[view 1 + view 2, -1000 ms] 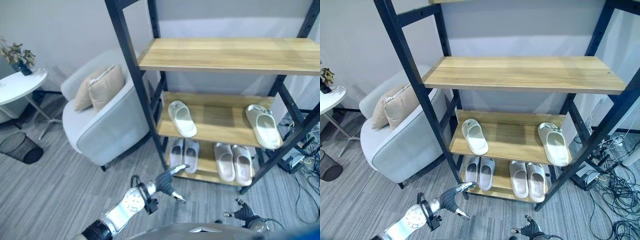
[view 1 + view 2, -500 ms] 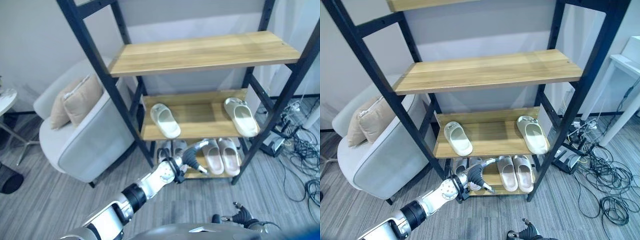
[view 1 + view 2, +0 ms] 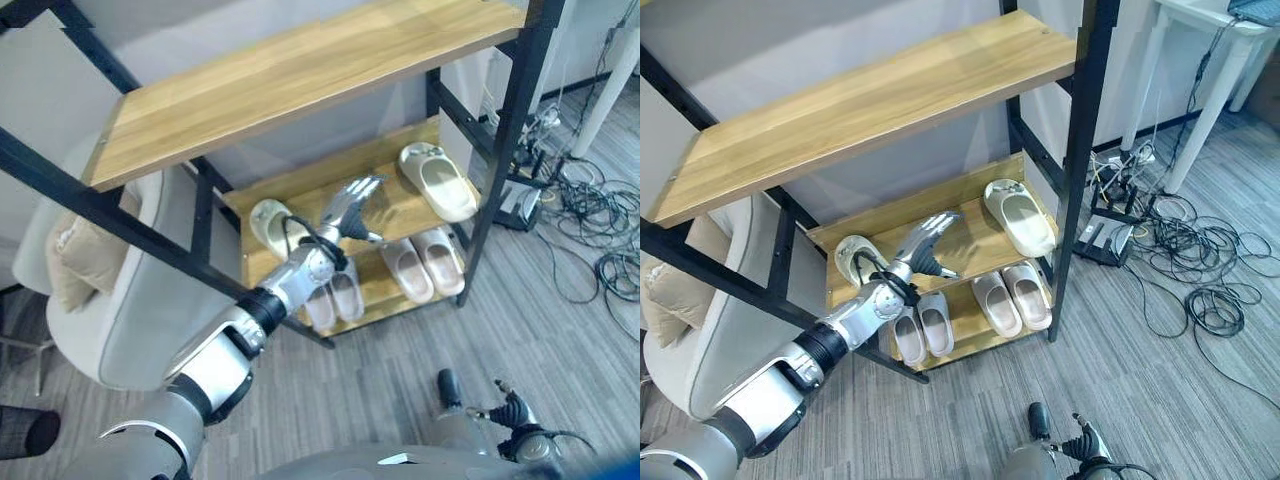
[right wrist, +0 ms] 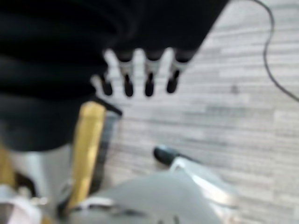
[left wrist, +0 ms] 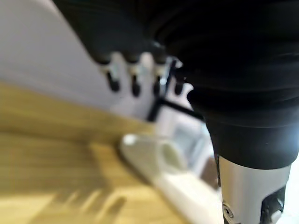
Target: Arrange the slippers neatly on the shoe rack.
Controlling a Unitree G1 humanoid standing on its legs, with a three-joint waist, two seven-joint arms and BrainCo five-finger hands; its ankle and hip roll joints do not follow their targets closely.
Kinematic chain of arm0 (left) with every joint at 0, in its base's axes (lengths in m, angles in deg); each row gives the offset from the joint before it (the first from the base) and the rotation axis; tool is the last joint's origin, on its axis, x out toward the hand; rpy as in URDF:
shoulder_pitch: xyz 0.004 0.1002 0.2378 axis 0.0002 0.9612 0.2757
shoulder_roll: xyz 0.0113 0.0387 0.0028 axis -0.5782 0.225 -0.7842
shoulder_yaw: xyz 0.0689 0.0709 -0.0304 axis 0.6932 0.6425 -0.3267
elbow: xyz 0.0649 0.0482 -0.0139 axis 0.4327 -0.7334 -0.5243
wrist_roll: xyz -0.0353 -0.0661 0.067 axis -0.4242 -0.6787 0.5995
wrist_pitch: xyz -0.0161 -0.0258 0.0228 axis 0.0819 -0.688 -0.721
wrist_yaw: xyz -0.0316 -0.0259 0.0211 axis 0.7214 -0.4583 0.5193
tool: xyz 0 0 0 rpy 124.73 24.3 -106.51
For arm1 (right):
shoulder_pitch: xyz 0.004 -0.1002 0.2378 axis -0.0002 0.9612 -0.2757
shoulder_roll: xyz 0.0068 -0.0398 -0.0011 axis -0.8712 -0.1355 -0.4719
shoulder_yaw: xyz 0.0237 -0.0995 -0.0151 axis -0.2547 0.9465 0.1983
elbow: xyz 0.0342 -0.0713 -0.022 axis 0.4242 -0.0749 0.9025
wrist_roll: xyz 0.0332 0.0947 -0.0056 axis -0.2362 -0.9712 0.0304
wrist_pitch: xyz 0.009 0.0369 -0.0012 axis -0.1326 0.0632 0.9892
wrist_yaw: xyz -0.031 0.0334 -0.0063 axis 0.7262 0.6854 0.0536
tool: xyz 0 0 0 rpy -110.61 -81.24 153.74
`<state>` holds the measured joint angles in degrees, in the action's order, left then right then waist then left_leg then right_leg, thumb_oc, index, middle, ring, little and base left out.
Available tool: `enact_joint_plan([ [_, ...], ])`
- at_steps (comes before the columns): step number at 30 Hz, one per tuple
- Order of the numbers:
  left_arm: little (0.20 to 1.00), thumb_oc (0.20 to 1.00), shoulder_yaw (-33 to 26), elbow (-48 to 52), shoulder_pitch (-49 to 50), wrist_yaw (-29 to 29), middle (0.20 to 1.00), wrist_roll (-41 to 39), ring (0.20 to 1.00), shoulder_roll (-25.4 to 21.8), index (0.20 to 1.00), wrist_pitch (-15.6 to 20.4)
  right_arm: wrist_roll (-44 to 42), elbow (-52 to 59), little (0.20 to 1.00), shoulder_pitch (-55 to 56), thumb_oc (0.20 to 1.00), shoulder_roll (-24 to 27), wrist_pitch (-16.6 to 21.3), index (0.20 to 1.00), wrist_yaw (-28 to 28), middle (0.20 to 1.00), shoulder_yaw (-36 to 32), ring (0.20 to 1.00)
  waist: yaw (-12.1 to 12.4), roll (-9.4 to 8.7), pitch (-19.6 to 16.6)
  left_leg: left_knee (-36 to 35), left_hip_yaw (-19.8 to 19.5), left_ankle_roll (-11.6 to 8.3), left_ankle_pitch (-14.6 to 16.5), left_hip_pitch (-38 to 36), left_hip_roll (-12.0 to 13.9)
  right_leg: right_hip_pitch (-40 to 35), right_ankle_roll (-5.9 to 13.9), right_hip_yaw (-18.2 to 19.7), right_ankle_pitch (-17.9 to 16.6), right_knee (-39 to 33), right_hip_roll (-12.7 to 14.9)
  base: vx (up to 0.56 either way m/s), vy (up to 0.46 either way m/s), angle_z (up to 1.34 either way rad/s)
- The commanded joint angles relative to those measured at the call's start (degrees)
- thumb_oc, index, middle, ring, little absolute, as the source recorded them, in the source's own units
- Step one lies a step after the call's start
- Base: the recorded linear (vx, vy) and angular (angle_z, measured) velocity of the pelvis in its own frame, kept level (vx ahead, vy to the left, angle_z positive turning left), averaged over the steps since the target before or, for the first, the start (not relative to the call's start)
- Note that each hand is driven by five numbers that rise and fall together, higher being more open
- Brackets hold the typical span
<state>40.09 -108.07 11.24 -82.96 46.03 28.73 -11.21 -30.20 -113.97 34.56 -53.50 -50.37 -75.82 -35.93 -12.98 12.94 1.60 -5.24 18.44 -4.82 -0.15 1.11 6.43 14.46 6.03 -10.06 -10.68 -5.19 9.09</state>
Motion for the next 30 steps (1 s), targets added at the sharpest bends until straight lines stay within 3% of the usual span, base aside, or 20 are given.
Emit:
enact_joint_plan([
  [1, 1.0, 1.0, -4.75, -6.03, -5.31, -4.57, 1.0, 3.53, 1.0, -2.93, 1.0, -1.23, -0.63, -0.05, 1.0, 0.22, 1.0, -3.02, 2.08, 1.0, 1.01, 1.0, 0.94, 1.0, -0.2, -5.28, -0.45, 0.24, -2.43, -3.09, -3.21, 2.72, 2.16, -5.87, 4.56, -1.67, 3.77, 0.19, 3.69, 0.0, -0.011, -0.11],
  [5, 1.0, 1.0, -8.85, -7.26, -8.09, -7.74, 1.0, 3.14, 1.0, -6.98, 1.0, -3.02, 0.22, 1.89, 1.0, 0.45, 1.0, -2.6, 2.39, 1.0, 1.43, 1.0, 1.44, 1.0, 0.14, -5.5, 1.03, 0.24, -2.53, -3.21, -3.82, 4.82, 2.08, -3.76, 4.55, -1.62, 3.24, 0.19, 3.71, -0.02, -0.005, 0.02],
  [7, 1.0, 1.0, -9.2, -9.95, -10.91, -8.99, 1.0, 3.41, 1.0, -9.92, 1.0, -4.05, 0.52, 2.9, 1.0, -0.26, 1.0, -2.12, 2.72, 1.0, 1.8, 1.0, 1.93, 1.0, 0.27, -5.34, 1.82, 0.24, -2.36, -3.29, -4.12, 6.25, 2.23, -2.12, 4.6, -1.27, 2.82, 0.19, 3.63, -0.04, -0.004, -0.01],
  [14, 1.0, 1.0, -9.01, -13.91, -13.06, -9.46, 1.0, 3.27, 1.0, -13.58, 1.0, -4.48, -0.2, 4.0, 1.0, -1.1, 1.0, -1.93, 3.57, 1.0, 2.31, 1.0, 2.37, 1.0, 0.57, -5.61, 2.76, 0.24, -2.0, -3.55, -4.64, 8.04, 2.68, -0.01, 4.72, -0.74, 2.21, 0.19, 3.16, -0.01, -0.009, -0.06],
  [30, 1.0, 1.0, -14.69, -17.71, -9.61, -10.42, 1.0, -2.38, 1.0, -13.76, 1.0, -3.9, -0.25, 4.81, 1.0, -1.43, 1.0, -2.2, 4.38, 1.0, 3.57, 1.0, 2.58, 1.0, 2.19, -6.62, 3.1, 0.24, -2.6, -3.65, -5.07, 9.74, 3.43, 1.55, 4.65, -1.19, 2.19, 0.19, 2.8, 0.0, -0.004, -0.01],
])
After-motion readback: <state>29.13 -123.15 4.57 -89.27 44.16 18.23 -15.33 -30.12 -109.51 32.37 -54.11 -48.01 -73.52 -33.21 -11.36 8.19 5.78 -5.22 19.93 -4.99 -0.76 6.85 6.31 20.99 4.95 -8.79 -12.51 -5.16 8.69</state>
